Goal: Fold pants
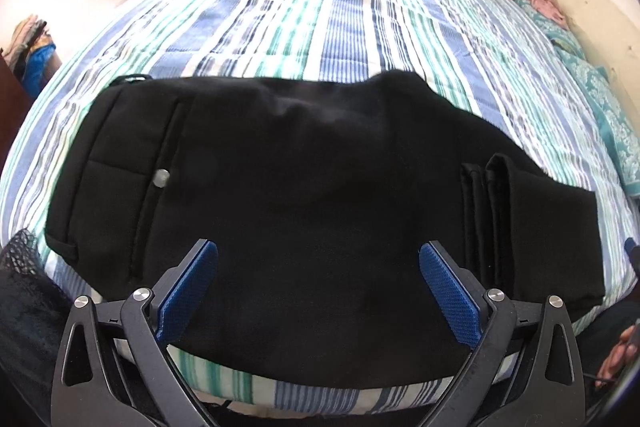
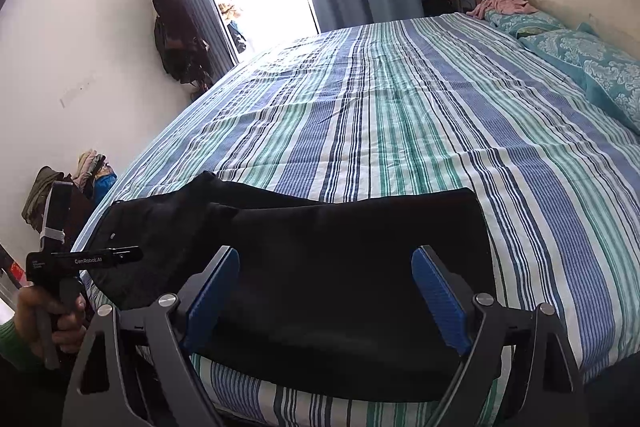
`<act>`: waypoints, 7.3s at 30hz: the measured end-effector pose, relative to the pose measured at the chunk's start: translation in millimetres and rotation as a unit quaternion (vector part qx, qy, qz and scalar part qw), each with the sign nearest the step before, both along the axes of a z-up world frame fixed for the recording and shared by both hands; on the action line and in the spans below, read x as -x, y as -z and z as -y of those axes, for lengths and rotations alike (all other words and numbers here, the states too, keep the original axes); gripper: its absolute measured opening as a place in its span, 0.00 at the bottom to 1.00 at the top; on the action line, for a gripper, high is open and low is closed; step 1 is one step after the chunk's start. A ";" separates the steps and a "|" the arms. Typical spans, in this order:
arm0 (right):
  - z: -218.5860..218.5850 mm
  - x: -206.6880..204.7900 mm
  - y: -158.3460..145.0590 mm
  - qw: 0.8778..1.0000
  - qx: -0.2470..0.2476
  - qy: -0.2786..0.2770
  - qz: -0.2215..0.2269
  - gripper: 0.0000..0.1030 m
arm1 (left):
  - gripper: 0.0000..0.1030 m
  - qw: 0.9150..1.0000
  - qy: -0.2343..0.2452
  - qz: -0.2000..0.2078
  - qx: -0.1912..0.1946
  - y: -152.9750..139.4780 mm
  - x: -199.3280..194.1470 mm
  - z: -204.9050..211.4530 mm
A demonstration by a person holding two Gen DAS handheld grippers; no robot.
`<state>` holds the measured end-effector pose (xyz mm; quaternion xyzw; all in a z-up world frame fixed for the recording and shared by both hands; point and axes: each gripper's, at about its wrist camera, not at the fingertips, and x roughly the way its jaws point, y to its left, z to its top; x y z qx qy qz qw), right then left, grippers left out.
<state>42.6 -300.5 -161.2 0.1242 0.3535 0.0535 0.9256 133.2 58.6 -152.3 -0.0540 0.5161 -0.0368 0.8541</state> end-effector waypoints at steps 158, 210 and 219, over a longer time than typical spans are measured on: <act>78.5 -31.4 -55.9 0.992 0.018 -0.044 -0.116 0.28 | 0.73 0.978 0.192 0.033 -0.070 9.4 58.6 158.2; 16.2 36.0 -25.0 0.995 0.063 0.042 -0.063 0.73 | 0.94 0.979 0.183 -0.007 -0.093 22.5 58.6 167.6; 16.7 34.3 -20.4 0.995 0.063 0.041 -0.068 0.73 | 0.96 0.979 0.182 -0.006 -0.095 23.9 59.0 167.9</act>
